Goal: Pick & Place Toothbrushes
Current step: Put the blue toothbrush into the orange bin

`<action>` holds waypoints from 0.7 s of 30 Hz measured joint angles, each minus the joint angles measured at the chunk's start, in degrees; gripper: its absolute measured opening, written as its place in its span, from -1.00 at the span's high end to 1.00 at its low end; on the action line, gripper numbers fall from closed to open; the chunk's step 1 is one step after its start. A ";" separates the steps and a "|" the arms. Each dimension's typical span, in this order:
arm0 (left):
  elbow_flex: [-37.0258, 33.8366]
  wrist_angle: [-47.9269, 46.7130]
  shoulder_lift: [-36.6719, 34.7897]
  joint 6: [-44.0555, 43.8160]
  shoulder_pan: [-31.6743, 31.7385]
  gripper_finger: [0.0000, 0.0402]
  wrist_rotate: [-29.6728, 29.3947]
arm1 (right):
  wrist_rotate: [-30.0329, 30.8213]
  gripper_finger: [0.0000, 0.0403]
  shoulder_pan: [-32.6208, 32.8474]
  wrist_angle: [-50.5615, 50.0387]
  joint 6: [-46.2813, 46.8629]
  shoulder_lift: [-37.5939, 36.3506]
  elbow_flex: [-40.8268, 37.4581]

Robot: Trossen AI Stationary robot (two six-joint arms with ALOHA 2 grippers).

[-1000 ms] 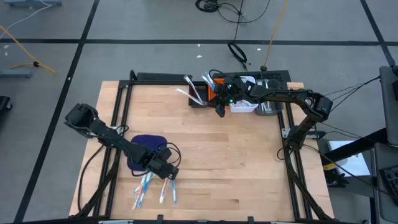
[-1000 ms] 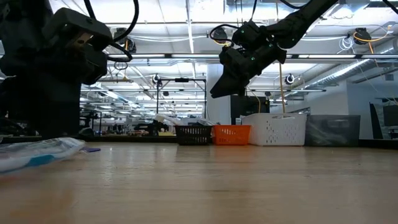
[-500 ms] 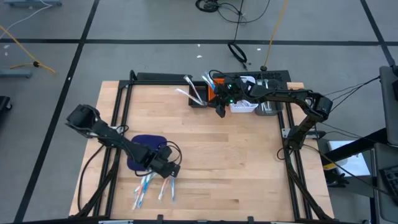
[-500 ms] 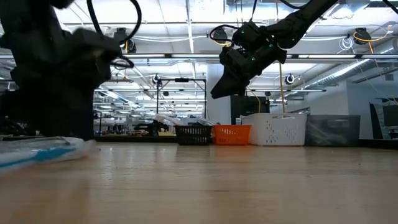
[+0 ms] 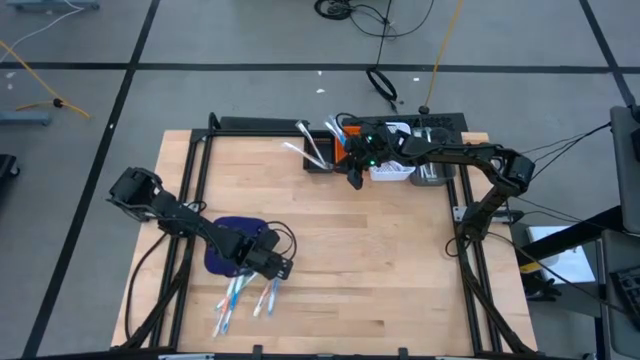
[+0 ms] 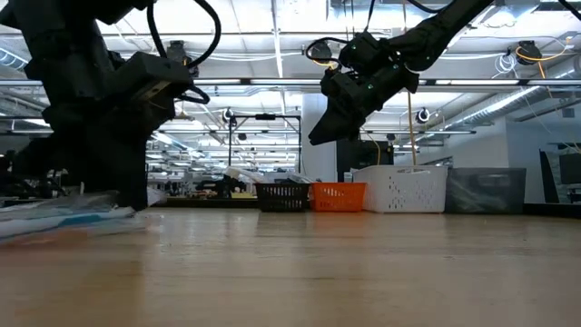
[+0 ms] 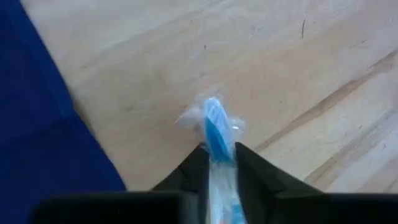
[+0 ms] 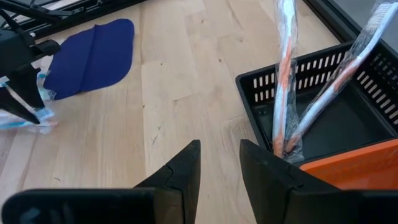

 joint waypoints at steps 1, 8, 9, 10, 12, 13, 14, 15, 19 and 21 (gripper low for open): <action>0.00 -0.02 -0.04 0.45 0.00 0.80 -0.19 | 0.00 0.47 0.00 0.01 -0.01 0.00 0.00; 0.00 -0.04 -0.13 1.31 0.13 0.94 -0.19 | 0.00 0.47 0.00 0.03 0.00 0.00 0.00; 0.00 -0.03 -0.13 1.61 0.13 0.96 -0.20 | 0.01 0.47 0.00 0.02 -0.01 0.00 0.00; 0.00 -0.03 -0.19 1.96 0.11 0.98 -0.27 | 0.00 0.47 0.00 0.02 0.00 0.00 0.00; 0.00 -0.18 -1.10 2.68 0.07 0.97 -1.18 | 0.00 0.47 0.00 -0.07 0.00 0.00 0.00; 0.00 -0.10 -1.85 3.12 0.07 0.97 -1.82 | 0.00 0.47 0.00 -0.21 0.00 0.00 0.00; 0.09 0.07 -2.47 3.56 0.07 0.97 -2.83 | 0.00 0.47 0.00 -0.33 0.00 0.00 0.00; 0.24 0.05 -3.11 4.51 0.09 0.98 -3.99 | 0.00 0.47 0.00 -0.39 0.00 0.00 0.00; 0.35 0.14 -7.74 8.96 0.09 0.98 -10.97 | -0.02 0.47 0.09 -0.37 0.00 0.00 0.00; 0.35 0.02 -9.85 11.65 0.09 0.99 -15.30 | -0.04 0.47 0.18 -0.37 0.20 0.00 0.00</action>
